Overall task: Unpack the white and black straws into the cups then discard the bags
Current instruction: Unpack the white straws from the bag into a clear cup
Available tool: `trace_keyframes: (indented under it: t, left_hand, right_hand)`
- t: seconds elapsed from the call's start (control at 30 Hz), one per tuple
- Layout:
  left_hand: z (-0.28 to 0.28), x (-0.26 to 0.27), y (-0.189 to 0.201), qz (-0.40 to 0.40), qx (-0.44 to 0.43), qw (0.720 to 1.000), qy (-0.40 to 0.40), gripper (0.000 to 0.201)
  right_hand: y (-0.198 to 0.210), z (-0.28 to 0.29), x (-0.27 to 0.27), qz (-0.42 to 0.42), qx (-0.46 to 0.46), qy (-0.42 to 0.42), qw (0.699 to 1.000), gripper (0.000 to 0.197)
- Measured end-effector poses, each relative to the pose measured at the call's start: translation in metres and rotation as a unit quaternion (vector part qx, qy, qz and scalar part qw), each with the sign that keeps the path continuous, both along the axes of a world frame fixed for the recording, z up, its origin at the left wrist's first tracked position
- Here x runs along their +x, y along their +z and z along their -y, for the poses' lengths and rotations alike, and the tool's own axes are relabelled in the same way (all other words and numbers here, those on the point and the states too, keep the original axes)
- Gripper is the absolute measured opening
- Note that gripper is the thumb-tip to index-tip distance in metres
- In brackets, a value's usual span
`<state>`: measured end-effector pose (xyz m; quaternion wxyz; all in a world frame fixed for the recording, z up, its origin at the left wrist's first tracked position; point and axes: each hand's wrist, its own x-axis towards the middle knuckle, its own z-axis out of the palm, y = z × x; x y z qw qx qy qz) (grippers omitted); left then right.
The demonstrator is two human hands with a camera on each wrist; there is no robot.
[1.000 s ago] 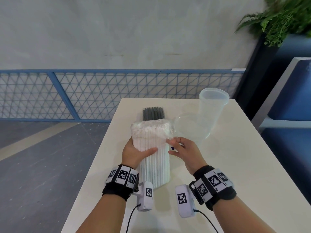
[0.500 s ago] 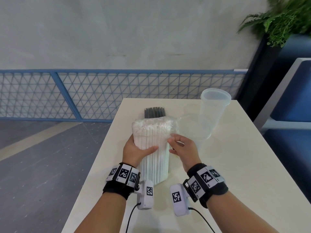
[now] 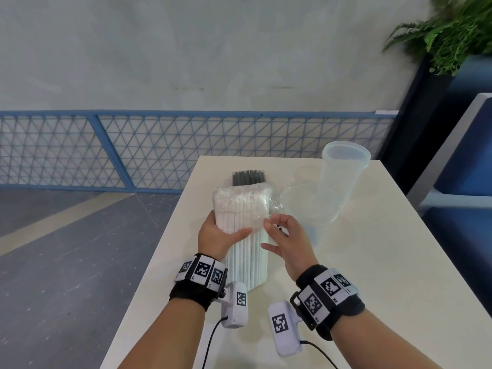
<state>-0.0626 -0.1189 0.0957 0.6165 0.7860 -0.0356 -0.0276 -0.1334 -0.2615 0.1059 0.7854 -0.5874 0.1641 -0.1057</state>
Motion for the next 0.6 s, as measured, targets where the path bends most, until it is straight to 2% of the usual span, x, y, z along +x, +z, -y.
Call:
trace_keyframes:
  t: [0.1, 0.17, 0.3, 0.47, 0.53, 0.6]
  left_hand:
    - [0.001, 0.000, -0.002, 0.002, 0.005, 1.000, 0.011, 0.059]
    - [0.001, 0.001, -0.004, 0.002, 0.002, 1.000, 0.018, 0.059]
    - [0.001, 0.002, -0.006, 0.003, 0.007, 1.000, 0.025, 0.061]
    - [0.003, 0.003, -0.008, 0.007, 0.017, 0.999, 0.027, 0.063]
    - [0.004, 0.004, -0.008, 0.007, 0.018, 0.999, 0.029, 0.062]
    - [0.004, 0.004, -0.009, 0.004, 0.019, 0.999, 0.035, 0.060]
  right_hand:
    - [-0.003, -0.004, 0.002, 0.000, 0.068, -0.040, 0.997, 0.053]
    - [-0.002, -0.005, 0.005, -0.014, 0.061, -0.031, 0.998, 0.047]
    - [-0.005, -0.008, 0.011, -0.024, -0.010, -0.008, 1.000, 0.030]
    - [-0.003, -0.011, 0.017, -0.029, -0.007, -0.006, 1.000, 0.003]
    - [-0.002, -0.012, 0.018, -0.026, -0.016, -0.010, 0.999, 0.018]
    - [-0.001, -0.013, 0.018, -0.028, -0.002, -0.021, 0.999, 0.019]
